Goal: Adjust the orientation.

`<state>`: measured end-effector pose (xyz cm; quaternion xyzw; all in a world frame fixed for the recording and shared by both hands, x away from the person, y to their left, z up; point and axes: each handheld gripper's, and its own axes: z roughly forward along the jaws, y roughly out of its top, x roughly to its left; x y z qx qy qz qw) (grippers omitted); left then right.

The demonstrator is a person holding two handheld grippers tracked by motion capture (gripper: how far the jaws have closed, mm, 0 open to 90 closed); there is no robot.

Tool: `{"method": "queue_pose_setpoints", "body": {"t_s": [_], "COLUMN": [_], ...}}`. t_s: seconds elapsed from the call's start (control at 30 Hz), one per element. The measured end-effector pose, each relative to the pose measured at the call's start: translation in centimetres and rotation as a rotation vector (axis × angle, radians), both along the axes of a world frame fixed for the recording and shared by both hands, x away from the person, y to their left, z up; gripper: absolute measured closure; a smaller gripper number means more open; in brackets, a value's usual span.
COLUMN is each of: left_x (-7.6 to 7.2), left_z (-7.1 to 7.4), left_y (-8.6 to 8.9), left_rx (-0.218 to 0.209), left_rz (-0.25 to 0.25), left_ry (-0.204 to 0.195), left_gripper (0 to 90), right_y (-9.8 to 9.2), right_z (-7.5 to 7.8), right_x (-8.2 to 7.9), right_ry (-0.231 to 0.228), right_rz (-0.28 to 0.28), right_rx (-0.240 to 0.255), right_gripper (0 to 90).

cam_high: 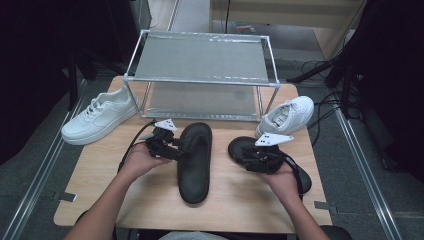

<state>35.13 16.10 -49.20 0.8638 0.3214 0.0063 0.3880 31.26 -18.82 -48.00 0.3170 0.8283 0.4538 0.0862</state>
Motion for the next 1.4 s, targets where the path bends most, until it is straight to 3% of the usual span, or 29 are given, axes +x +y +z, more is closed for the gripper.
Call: {"method": "queue_pose_setpoints", "body": {"t_s": [0.4, 0.67, 1.03, 1.23, 1.3, 1.33, 1.4], "left_x": [0.9, 1.1, 1.1, 1.1, 1.1, 1.1, 1.1], "left_z": [-0.1, 0.0, -0.1, -0.1, -0.1, -0.1, -0.1], "left_y": [-0.5, -0.8, -0.8, -0.9, -0.9, -0.8, -0.8], "left_rx": [0.0, -0.006, -0.002, 0.001, -0.001, 0.0, -0.001], "left_rz": [-0.012, -0.013, -0.013, -0.02, -0.02, -0.018, -0.015], "left_ry": [-0.002, -0.005, -0.003, -0.004, -0.004, -0.003, -0.002], "left_gripper": [39.7, 39.9, 39.8, 39.7, 39.7, 39.7, 39.8], "right_y": [-4.2, -4.9, -5.5, -5.2, -5.0, -4.9, -4.8], "right_z": [0.0, -0.8, -2.2, -2.8, -3.0, -3.1, -2.9], "right_x": [-1.5, -1.8, -0.7, -0.2, 0.1, 0.3, 0.4], "right_ry": [-0.007, 0.008, 0.077, 0.099, 0.116, 0.167, 0.19], "right_rz": [-0.091, -0.115, -0.124, -0.096, -0.086, -0.083, -0.096], "right_rx": [-0.014, -0.044, -0.071, -0.08, -0.078, -0.059, -0.06], "right_gripper": [52.6, 55.1, 63.3, 66.0, 72.6, 78.2, 80.5]}}
